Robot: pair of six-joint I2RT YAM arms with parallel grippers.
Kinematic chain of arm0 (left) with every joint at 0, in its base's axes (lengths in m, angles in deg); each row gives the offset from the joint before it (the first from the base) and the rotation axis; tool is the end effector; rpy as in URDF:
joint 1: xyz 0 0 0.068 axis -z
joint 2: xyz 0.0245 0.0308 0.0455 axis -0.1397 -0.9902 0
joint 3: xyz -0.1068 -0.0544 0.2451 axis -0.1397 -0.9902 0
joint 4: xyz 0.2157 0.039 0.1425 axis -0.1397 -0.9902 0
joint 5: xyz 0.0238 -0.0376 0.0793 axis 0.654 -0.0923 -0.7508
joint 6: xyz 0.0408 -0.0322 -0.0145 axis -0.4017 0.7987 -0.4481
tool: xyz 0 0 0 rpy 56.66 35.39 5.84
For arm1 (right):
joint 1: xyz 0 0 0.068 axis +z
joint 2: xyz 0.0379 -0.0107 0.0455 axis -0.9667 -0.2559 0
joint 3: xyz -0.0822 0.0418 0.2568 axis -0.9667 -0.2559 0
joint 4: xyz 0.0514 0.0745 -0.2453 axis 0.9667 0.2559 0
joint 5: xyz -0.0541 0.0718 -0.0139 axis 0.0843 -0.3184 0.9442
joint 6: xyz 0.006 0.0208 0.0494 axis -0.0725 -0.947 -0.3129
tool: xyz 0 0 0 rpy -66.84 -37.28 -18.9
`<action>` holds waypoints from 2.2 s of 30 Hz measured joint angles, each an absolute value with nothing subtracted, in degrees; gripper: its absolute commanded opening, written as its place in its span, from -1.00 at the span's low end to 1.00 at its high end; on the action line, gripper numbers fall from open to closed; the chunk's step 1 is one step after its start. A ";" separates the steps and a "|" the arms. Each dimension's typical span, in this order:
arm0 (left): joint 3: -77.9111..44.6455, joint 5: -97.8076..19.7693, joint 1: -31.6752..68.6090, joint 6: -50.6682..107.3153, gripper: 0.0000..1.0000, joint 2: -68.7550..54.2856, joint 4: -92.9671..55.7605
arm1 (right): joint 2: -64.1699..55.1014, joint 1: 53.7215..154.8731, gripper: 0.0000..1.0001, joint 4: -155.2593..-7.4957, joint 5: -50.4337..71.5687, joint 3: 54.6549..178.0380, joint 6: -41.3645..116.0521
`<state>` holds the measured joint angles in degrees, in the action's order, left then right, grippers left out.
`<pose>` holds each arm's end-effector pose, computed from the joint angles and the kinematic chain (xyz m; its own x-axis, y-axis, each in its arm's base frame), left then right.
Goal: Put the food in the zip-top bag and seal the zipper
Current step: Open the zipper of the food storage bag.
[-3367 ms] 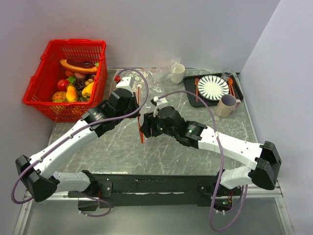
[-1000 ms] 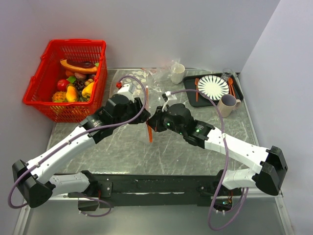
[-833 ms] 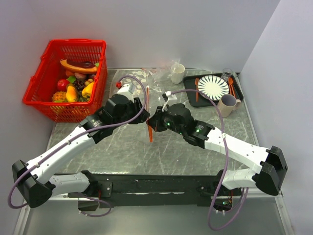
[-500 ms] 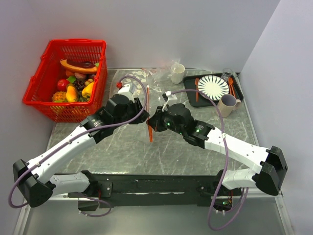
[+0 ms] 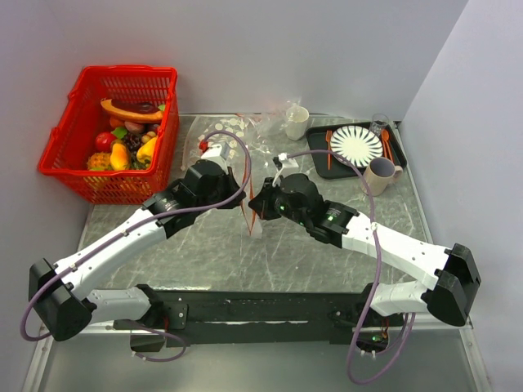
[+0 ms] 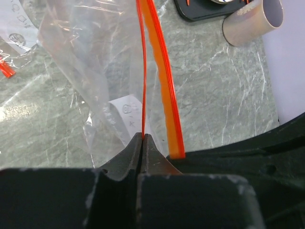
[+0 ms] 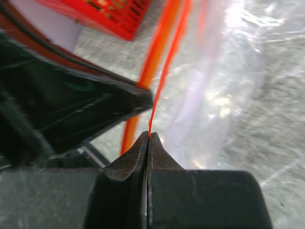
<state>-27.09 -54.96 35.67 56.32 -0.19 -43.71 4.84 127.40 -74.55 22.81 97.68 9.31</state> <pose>0.1969 -0.1817 0.3361 -0.6584 -0.2441 -0.7120 0.2352 0.8318 -0.5027 0.1804 0.2281 0.3186 -0.6138 0.1378 -0.7774 -0.4772 0.7197 0.5043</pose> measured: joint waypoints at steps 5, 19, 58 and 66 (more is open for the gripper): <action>-27.09 -55.36 35.67 55.55 -0.99 -0.19 -43.91 | 4.47 126.98 -0.88 -70.84 27.25 98.10 9.29; -27.09 -48.95 35.74 52.53 -0.99 -0.19 -41.77 | -2.54 124.01 -0.31 -65.63 32.71 107.63 12.98; -28.99 -37.46 25.20 59.38 -0.99 -14.90 -25.35 | -1.34 117.67 -0.89 -32.22 58.28 125.03 25.74; -35.13 -37.65 22.80 59.49 -0.54 -9.76 -21.31 | -4.16 117.47 -0.91 -32.87 55.42 125.05 25.59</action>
